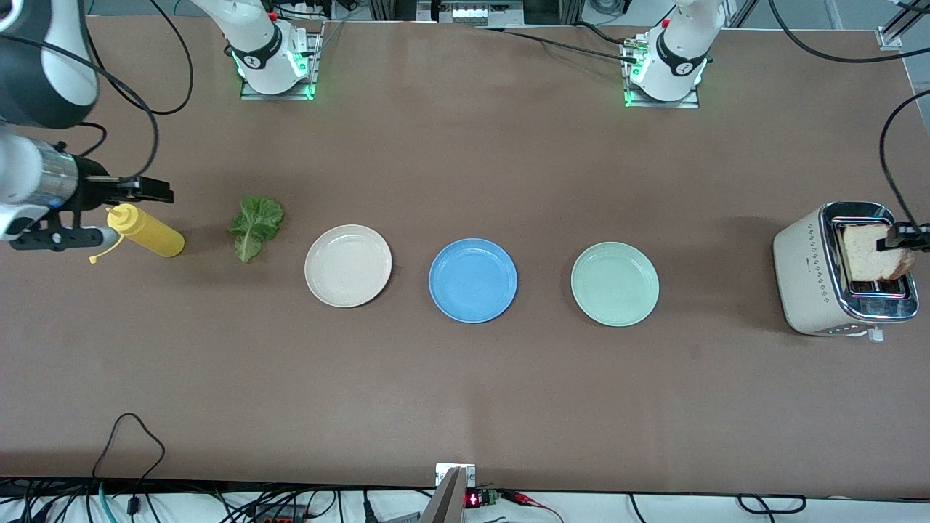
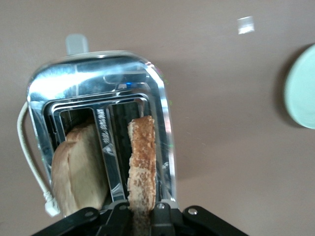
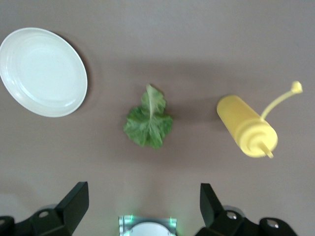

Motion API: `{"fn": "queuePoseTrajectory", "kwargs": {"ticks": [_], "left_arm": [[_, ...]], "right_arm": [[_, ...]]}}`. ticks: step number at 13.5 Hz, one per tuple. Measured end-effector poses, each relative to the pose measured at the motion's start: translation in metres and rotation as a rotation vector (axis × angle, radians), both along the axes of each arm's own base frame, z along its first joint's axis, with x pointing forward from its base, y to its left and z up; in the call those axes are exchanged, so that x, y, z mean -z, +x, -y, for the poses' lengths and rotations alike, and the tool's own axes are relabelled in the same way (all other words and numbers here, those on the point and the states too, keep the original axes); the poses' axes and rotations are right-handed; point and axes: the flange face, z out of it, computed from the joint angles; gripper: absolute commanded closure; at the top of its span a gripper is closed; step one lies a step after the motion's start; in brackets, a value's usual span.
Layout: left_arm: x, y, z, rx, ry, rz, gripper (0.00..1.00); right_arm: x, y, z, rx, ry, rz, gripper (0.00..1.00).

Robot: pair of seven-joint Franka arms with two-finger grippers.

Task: Make sandwich in blue plate with both arms
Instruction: 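Grasp toaster bread with the left gripper while the right gripper reaches lettuce, then carry bread to the blue plate while the right gripper grasps lettuce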

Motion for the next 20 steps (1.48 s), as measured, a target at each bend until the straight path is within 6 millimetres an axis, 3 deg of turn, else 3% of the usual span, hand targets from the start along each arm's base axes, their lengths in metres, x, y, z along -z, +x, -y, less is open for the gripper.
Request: {"fn": "queuePoseTrajectory", "kwargs": {"ticks": [2, 3, 5, 9, 12, 13, 14, 16, 20], "left_arm": [[-0.052, 0.008, 0.050, 0.052, -0.019, 0.004, 0.99], [-0.067, 0.012, 0.084, 0.060, -0.024, 0.008, 0.99], [-0.075, 0.022, 0.164, 0.046, -0.037, -0.007, 0.99], [-0.037, 0.032, 0.354, 0.011, -0.070, -0.011, 0.99], [0.007, 0.025, 0.501, -0.121, -0.119, 0.048, 0.99], [0.026, 0.021, 0.540, -0.166, -0.150, 0.059, 0.99], [0.046, 0.018, 0.569, -0.207, -0.182, 0.065, 0.99], [0.088, 0.019, 0.605, -0.281, -0.247, 0.074, 0.99], [0.156, 0.009, 0.633, -0.365, -0.366, 0.154, 0.99]], "right_arm": [[0.035, -0.004, -0.013, -0.020, 0.001, 0.057, 0.00], [0.054, -0.009, -0.015, -0.021, 0.001, 0.085, 0.00], [0.091, -0.021, -0.015, -0.011, 0.001, 0.138, 0.00], [0.160, -0.046, -0.014, -0.008, 0.001, 0.248, 0.00], [0.206, -0.060, -0.014, -0.008, -0.002, 0.260, 0.00], [0.219, -0.061, -0.014, -0.009, -0.004, 0.251, 0.00], [0.231, -0.062, -0.014, -0.009, -0.005, 0.238, 0.00], [0.249, -0.063, -0.014, -0.009, -0.008, 0.221, 0.00], [0.271, -0.063, -0.013, -0.010, -0.011, 0.217, 0.00]]}}
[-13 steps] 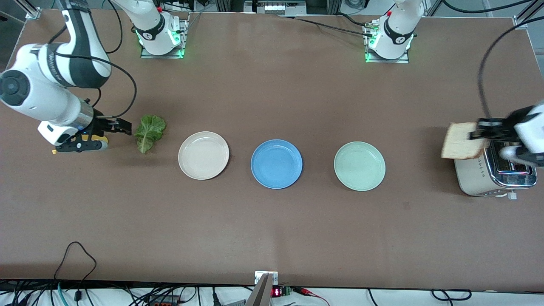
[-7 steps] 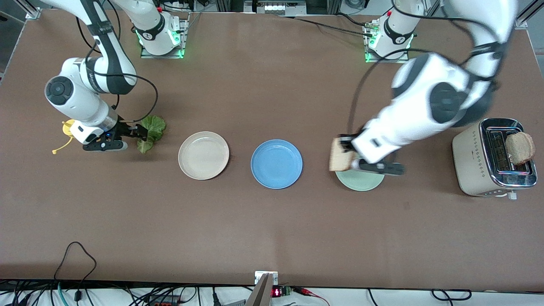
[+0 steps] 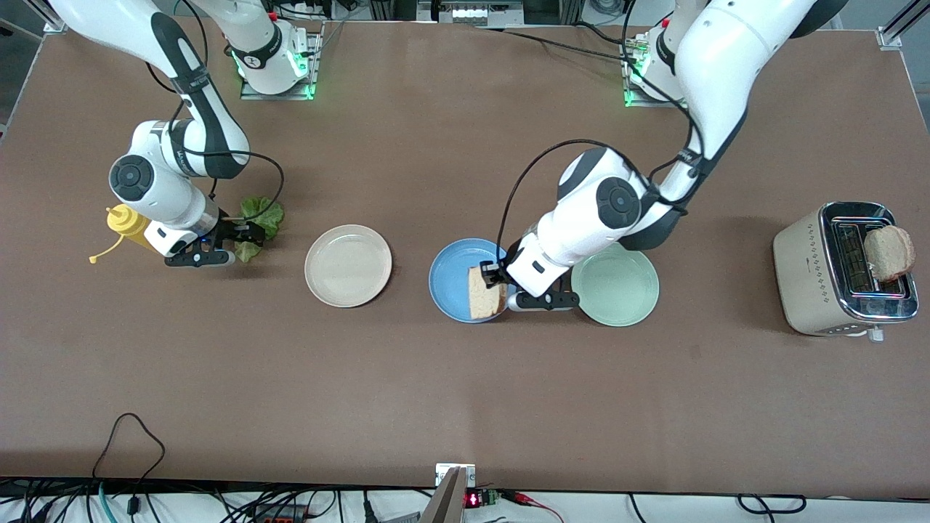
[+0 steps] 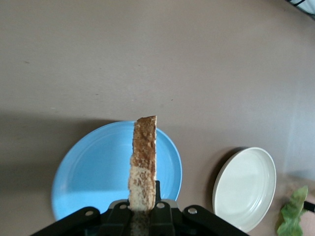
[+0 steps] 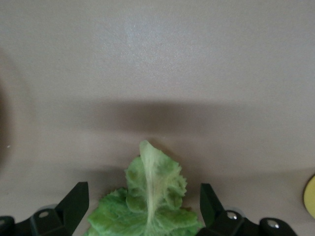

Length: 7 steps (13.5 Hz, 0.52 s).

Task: Make sandwich in blue plate with both arms
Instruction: 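Carry bread to the blue plate while the right gripper grasps lettuce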

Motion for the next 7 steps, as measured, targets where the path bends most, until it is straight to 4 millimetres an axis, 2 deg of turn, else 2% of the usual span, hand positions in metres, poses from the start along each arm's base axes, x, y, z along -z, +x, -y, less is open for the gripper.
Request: {"fn": "queuePoseTrajectory", "kwargs": {"ticks": [2, 6, 7], "left_arm": [[0.014, -0.011, 0.007, -0.027, -0.016, -0.001, 0.99], [0.013, -0.029, 0.033, -0.058, -0.028, -0.037, 0.98], [0.014, -0.032, 0.036, -0.058, -0.027, -0.043, 0.97]], "right_arm": [[0.006, -0.001, 0.000, 0.000, -0.001, -0.006, 0.00], [0.023, -0.004, 0.001, 0.000, -0.004, -0.023, 0.02], [0.027, -0.004, 0.001, 0.000, -0.004, -0.028, 0.21]]}}
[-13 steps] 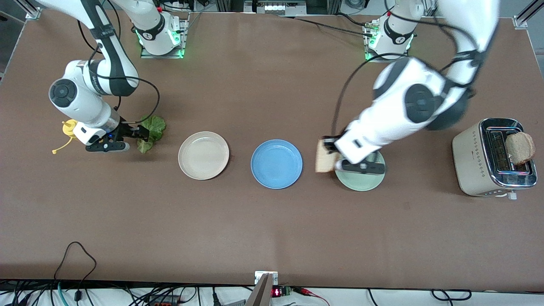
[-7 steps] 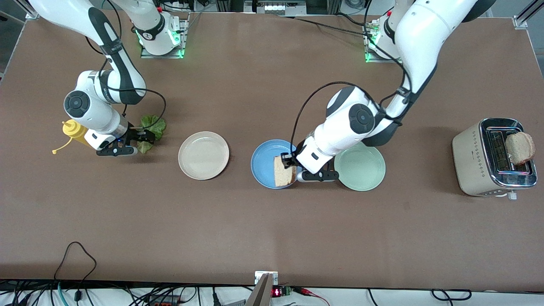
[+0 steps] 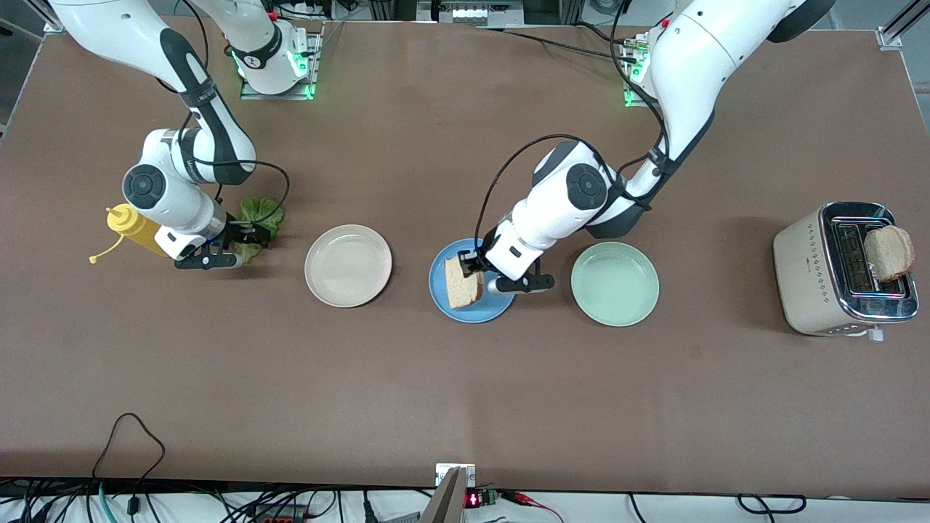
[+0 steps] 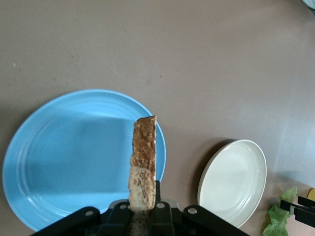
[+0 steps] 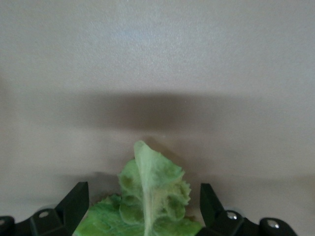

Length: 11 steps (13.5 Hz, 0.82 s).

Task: Make sandwich in blue plate with both arms
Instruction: 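Carry bread to the blue plate while the right gripper grasps lettuce, then lower the bread onto the blue plate and open the left gripper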

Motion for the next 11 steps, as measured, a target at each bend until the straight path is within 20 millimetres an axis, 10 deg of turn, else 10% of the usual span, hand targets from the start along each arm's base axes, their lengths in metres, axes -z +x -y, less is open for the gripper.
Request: {"fn": "queuePoseTrajectory", "kwargs": {"ticks": [5, 10, 11], "left_arm": [[0.009, -0.005, 0.000, -0.003, 0.009, -0.020, 0.97], [0.029, -0.014, 0.003, -0.004, 0.004, -0.029, 0.92], [0.032, -0.015, 0.003, -0.005, 0.004, -0.031, 0.64]], "right_arm": [[0.003, -0.001, 0.000, 0.000, -0.001, -0.003, 0.82], [0.003, 0.000, 0.001, -0.002, -0.001, -0.003, 0.93], [0.003, 0.000, 0.001, -0.004, -0.001, -0.002, 0.94]]}}
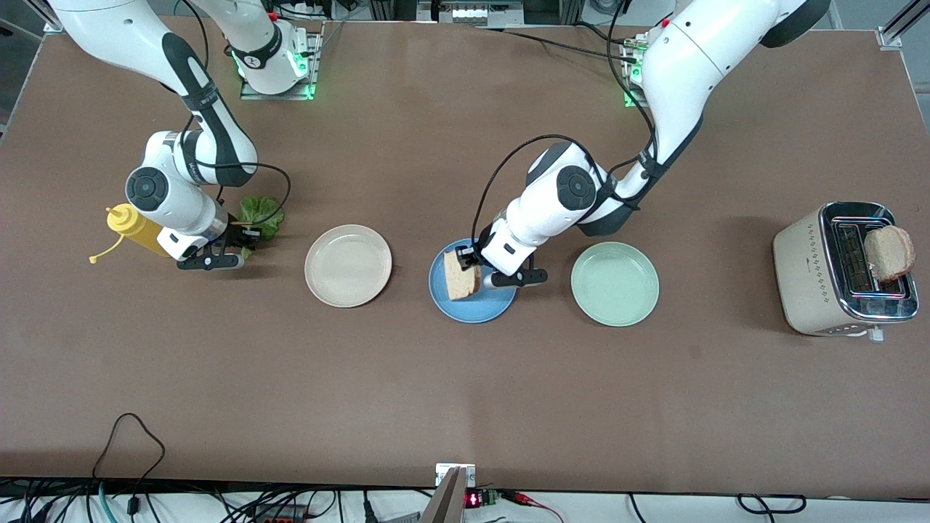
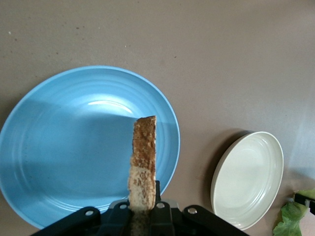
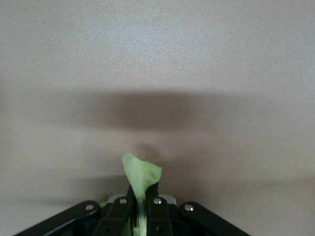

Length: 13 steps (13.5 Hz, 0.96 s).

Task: Make sandwich in blue plate with both arms
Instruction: 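Lower the bread onto the blue plate and open the left gripper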

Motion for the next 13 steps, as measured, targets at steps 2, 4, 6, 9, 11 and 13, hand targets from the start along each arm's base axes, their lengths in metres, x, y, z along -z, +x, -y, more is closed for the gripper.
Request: {"fn": "queuePoseTrajectory", "kwargs": {"ticks": [2, 4, 6, 9, 11, 13], "left_arm": [[0.001, 0.000, 0.000, -0.001, 0.000, -0.001, 0.00], [0.001, 0.005, -0.007, -0.014, 0.000, 0.004, 0.00], [0.003, 0.015, -0.022, -0.037, 0.004, 0.003, 0.00], [0.007, 0.024, -0.045, -0.058, 0.016, 0.001, 0.00], [0.000, 0.031, -0.069, -0.062, 0.033, 0.024, 0.00], [-0.024, 0.036, -0.093, -0.080, 0.052, 0.058, 0.00]], "right_arm": [[-0.001, 0.001, 0.001, -0.003, 0.000, 0.002, 0.96], [-0.003, 0.004, 0.001, -0.005, 0.000, 0.010, 0.99], [-0.009, 0.010, 0.002, -0.004, 0.000, 0.025, 1.00], [-0.016, 0.017, 0.003, -0.001, 0.000, 0.039, 1.00], [-0.028, 0.027, 0.004, 0.001, -0.001, 0.013, 1.00], [-0.055, 0.046, 0.003, 0.009, -0.001, -0.033, 1.00]]}}
